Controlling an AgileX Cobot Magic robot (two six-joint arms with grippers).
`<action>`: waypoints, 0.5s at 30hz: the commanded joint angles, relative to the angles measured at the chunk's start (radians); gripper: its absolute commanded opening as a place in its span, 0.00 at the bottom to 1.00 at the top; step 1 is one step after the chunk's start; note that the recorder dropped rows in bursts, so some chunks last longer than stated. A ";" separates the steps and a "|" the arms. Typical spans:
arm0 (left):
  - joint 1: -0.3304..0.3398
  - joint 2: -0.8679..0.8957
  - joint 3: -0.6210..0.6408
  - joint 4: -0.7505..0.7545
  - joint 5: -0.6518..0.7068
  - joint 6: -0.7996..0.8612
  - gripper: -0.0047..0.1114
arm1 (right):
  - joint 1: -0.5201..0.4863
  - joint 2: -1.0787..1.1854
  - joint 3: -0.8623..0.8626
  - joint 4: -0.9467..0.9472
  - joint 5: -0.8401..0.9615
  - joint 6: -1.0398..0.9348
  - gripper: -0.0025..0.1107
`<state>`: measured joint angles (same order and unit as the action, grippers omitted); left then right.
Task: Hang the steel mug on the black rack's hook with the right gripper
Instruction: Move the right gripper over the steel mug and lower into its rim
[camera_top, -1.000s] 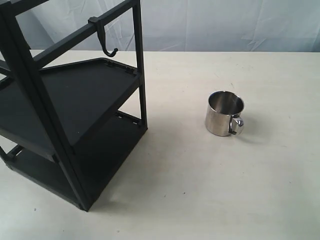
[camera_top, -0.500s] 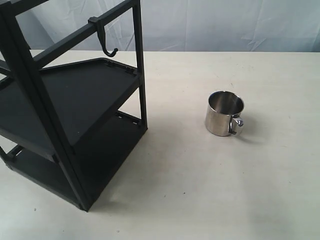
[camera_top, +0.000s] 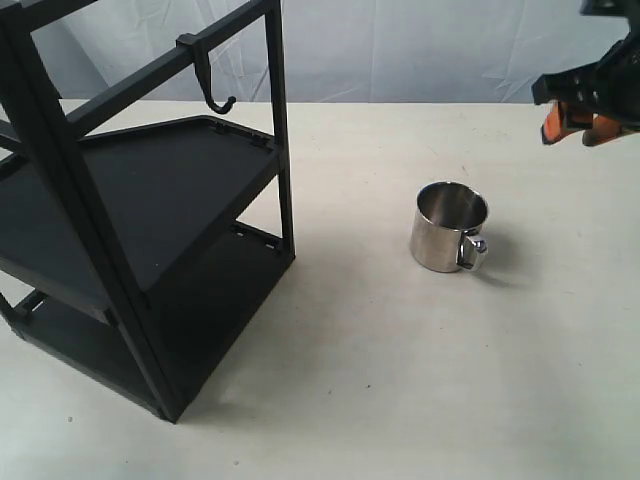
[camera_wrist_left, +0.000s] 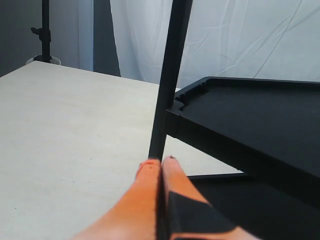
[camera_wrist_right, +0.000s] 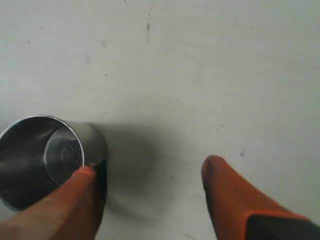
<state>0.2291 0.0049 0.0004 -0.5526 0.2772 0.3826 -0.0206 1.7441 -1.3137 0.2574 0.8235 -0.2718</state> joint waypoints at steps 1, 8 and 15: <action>-0.001 -0.005 0.000 -0.013 -0.011 -0.002 0.05 | 0.031 0.083 -0.035 0.010 0.012 -0.084 0.55; -0.001 -0.005 0.000 -0.011 -0.011 -0.002 0.05 | 0.074 0.097 -0.038 -0.145 -0.008 -0.058 0.42; -0.001 -0.005 0.000 -0.011 -0.011 -0.002 0.05 | 0.075 0.097 -0.038 -0.104 -0.005 -0.044 0.02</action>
<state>0.2291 0.0049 0.0004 -0.5526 0.2756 0.3826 0.0519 1.8432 -1.3456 0.1403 0.8231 -0.3149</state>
